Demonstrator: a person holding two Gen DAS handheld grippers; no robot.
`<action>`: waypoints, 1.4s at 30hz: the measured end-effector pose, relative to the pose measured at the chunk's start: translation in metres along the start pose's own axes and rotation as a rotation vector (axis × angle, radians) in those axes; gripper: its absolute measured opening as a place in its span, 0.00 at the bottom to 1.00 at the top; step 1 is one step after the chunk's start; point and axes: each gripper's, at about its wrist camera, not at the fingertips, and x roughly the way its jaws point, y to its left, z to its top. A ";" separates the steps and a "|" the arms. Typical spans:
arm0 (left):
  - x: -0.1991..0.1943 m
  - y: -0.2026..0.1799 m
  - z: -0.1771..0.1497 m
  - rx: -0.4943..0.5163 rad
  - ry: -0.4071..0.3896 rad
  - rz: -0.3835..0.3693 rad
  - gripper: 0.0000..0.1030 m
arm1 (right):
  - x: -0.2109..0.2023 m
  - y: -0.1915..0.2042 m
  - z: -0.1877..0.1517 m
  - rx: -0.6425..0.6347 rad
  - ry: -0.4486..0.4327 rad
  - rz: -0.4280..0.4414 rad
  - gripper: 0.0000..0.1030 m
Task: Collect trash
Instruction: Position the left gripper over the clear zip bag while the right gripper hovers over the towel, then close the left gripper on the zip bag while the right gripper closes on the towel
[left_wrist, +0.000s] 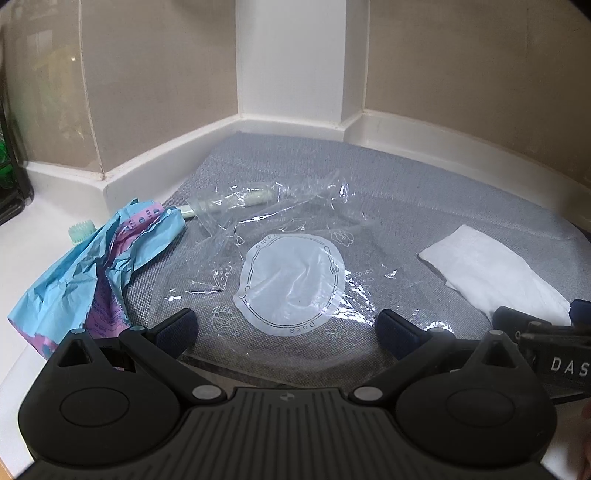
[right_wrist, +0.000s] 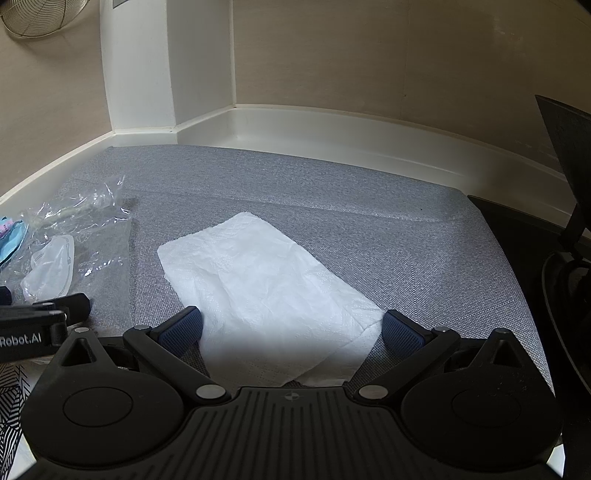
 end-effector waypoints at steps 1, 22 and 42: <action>0.000 0.000 0.000 -0.001 0.000 -0.001 1.00 | 0.000 0.000 0.000 0.000 0.000 0.000 1.00; 0.003 0.000 0.002 -0.002 0.000 -0.002 1.00 | 0.000 0.000 0.000 -0.001 -0.001 -0.001 1.00; 0.003 0.000 0.001 0.000 -0.003 0.007 0.99 | -0.001 0.000 0.000 -0.003 0.000 0.002 1.00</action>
